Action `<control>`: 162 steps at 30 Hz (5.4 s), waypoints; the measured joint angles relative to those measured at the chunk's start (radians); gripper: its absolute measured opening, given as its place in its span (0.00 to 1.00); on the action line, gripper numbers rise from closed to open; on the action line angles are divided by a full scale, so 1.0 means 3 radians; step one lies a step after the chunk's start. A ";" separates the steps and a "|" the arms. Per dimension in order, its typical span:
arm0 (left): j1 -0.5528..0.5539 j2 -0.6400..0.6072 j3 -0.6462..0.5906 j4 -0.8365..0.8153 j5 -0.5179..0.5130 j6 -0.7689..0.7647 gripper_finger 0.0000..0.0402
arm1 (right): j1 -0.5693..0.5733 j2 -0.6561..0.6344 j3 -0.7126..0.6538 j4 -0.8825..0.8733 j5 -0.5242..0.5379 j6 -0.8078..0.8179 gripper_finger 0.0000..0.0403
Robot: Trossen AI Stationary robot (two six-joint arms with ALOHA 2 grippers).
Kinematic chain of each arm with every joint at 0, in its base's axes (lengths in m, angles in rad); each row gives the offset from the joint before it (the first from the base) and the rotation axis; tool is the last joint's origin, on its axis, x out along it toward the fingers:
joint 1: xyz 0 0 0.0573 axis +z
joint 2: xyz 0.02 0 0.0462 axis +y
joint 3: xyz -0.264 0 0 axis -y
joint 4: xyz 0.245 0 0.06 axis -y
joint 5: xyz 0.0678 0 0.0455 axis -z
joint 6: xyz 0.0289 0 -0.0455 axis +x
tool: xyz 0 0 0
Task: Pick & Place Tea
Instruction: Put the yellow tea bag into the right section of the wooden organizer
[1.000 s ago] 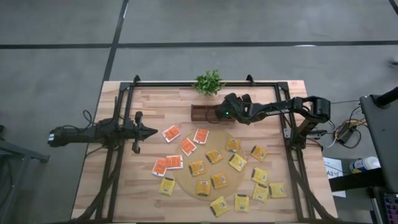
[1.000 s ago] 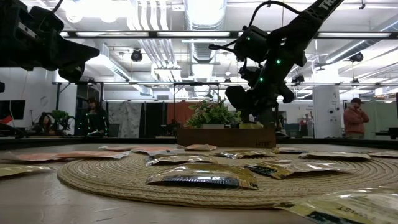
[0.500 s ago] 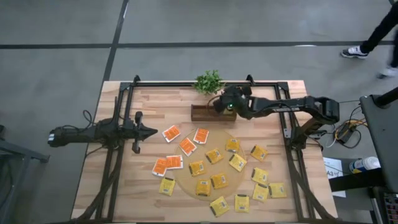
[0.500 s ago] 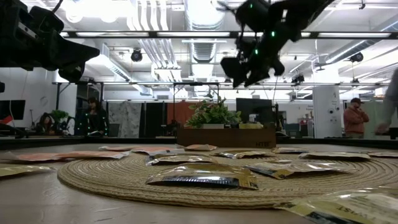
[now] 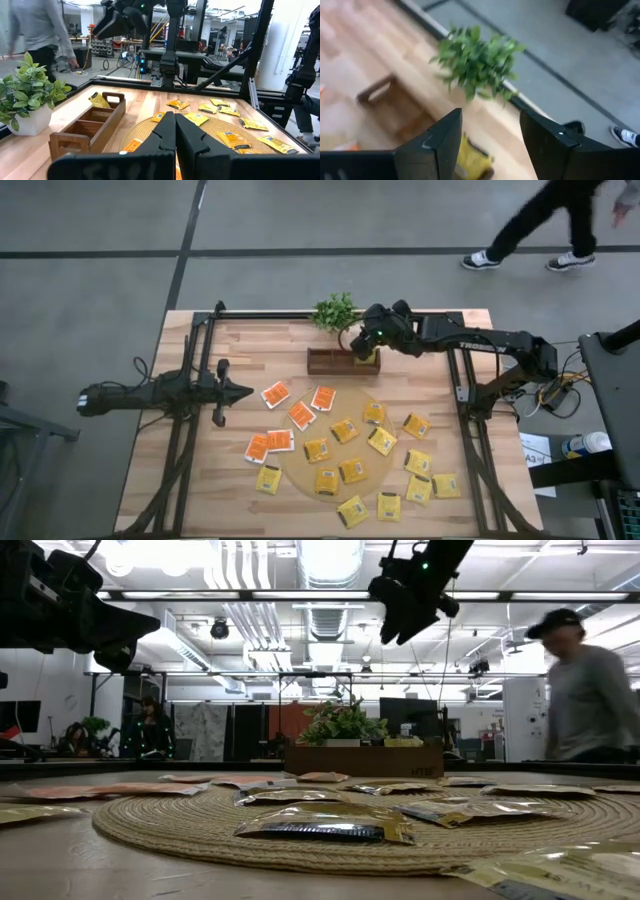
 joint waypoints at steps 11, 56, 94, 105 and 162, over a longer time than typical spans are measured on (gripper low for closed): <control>0.0001 0.0000 0.0000 0.0000 0.0000 0.0000 0.00 | 0.0187 -0.0094 -0.0016 -0.0799 -0.0168 0.0249 0.49; 0.0000 0.0000 -0.0001 0.0003 -0.0001 0.0000 0.00 | 0.1678 -0.0739 -0.0953 -0.0853 -0.2029 0.0398 0.49; 0.0001 -0.0001 -0.0001 0.0003 0.0000 -0.0001 0.00 | 0.2476 -0.0735 -0.1709 -0.0935 -0.2590 0.0781 0.49; 0.0001 0.0000 0.0000 0.0003 0.0000 -0.0001 0.00 | 0.1856 -0.0620 -0.1789 -0.0881 -0.2784 0.0081 0.49; 0.0001 -0.0001 0.0000 -0.0003 0.0001 -0.0001 0.00 | 0.1415 0.0573 -0.1731 -0.0327 -0.3524 -0.1380 0.49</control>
